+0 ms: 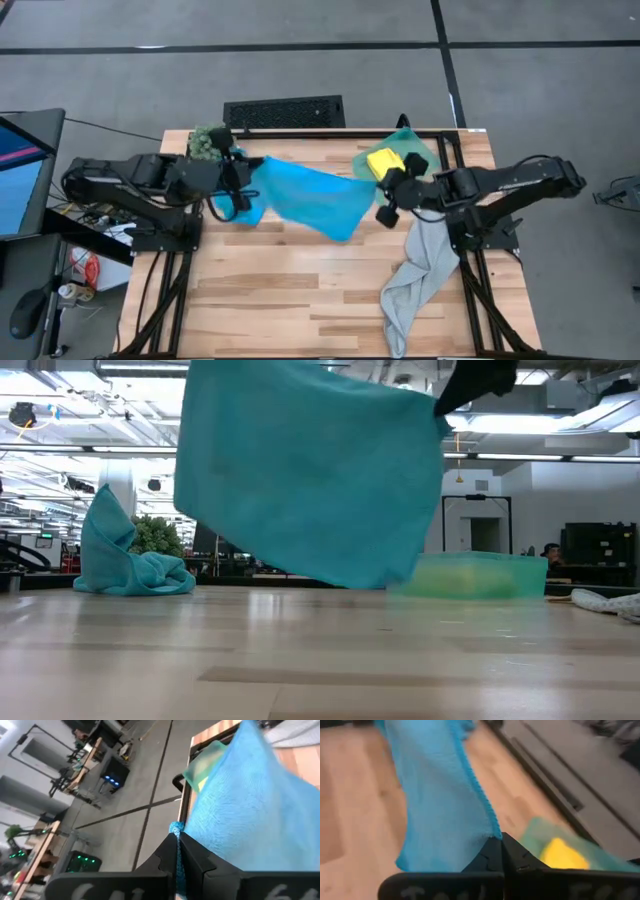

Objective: Fold microfiber towels
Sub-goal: Fold the right blue towel

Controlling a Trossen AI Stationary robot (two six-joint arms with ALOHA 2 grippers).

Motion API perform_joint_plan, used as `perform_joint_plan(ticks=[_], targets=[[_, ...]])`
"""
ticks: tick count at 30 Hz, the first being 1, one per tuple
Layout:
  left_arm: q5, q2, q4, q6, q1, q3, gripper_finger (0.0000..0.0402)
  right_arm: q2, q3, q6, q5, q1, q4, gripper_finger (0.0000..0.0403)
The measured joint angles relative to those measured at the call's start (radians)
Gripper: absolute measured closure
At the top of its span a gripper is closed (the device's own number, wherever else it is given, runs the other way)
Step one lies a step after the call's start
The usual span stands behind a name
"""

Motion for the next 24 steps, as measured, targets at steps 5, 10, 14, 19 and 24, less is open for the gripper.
perform_joint_plan(ticks=[5, 10, 14, 19, 24], targets=[[0.020, -0.011, 0.004, 0.083, 0.123, 0.000, 0.0401, 0.006, 0.000, -0.102, 0.092, -0.106, 0.022, 0.0403], [0.042, 0.001, 0.004, 0.115, 0.228, 0.000, 0.0401, 0.006, 0.000, -0.210, 0.159, -0.165, 0.086, 0.0403], [0.101, -0.003, 0.018, 0.079, 0.243, -0.024, 0.0401, 0.006, 0.000, -0.210, 0.195, -0.131, 0.088, 0.0403], [0.113, -0.040, 0.010, -0.021, 0.177, -0.191, 0.0401, 0.025, 0.000, -0.069, 0.198, -0.003, -0.020, 0.0403], [0.035, -0.078, 0.097, -0.187, 0.050, -0.451, 0.0401, 0.089, 0.000, 0.158, 0.192, 0.184, -0.095, 0.0403]])
